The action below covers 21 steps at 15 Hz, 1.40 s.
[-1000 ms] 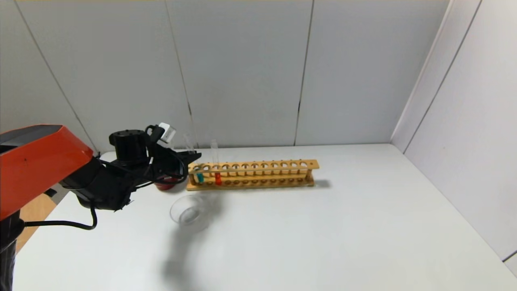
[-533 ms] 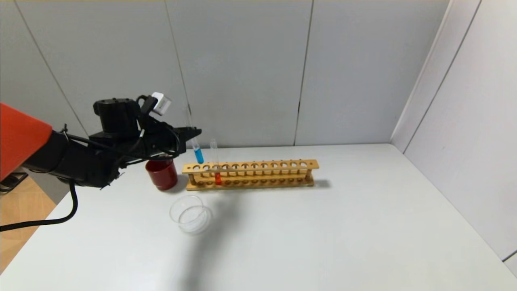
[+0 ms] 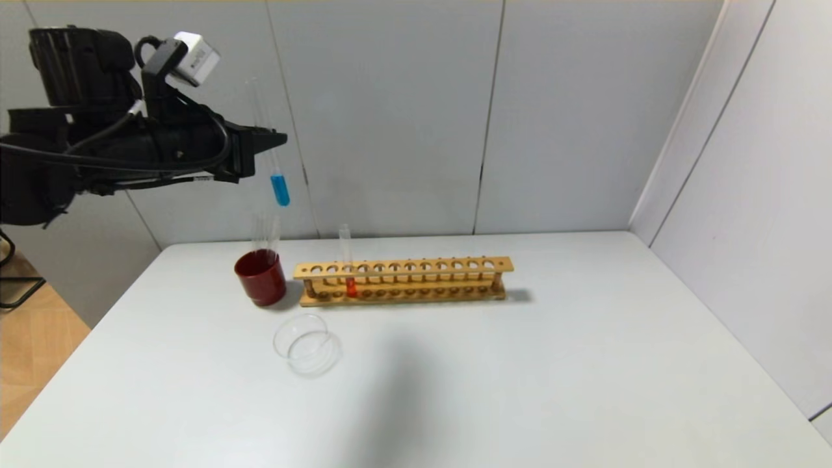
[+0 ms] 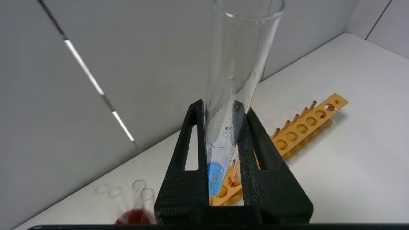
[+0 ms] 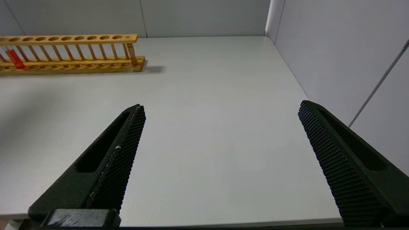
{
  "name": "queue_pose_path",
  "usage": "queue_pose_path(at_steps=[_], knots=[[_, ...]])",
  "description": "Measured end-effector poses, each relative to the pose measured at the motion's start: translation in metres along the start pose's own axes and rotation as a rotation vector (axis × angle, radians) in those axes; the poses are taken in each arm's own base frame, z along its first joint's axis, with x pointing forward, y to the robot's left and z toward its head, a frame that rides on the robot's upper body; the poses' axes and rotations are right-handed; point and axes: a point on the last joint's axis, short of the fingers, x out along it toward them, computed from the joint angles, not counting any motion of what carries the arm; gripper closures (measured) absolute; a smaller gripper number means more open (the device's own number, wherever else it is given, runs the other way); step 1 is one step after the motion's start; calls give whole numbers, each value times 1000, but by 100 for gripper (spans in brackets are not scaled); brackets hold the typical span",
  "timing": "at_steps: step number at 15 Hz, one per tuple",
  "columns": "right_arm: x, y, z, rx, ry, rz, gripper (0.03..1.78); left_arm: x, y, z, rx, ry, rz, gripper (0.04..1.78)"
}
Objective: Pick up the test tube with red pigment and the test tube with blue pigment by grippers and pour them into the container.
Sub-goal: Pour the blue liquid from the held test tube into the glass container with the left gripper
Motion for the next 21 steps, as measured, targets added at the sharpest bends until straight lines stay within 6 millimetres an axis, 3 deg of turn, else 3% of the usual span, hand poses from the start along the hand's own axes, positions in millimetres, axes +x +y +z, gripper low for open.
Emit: queue_pose_path(at_steps=[3, 5, 9, 16, 21], knots=[[0, 0, 0, 0, 0, 0, 6, -42, -10, 15, 64, 58, 27, 150], [0, 0, 0, 0, 0, 0, 6, -65, -12, 3, 161, 141, 77, 149], [0, 0, 0, 0, 0, 0, 6, -95, -17, -42, 329, 320, 148, 150], [0, 0, 0, 0, 0, 0, 6, -111, -33, -108, 563, 611, 99, 150], [0, 0, 0, 0, 0, 0, 6, -103, -33, -132, 593, 737, 74, 150]])
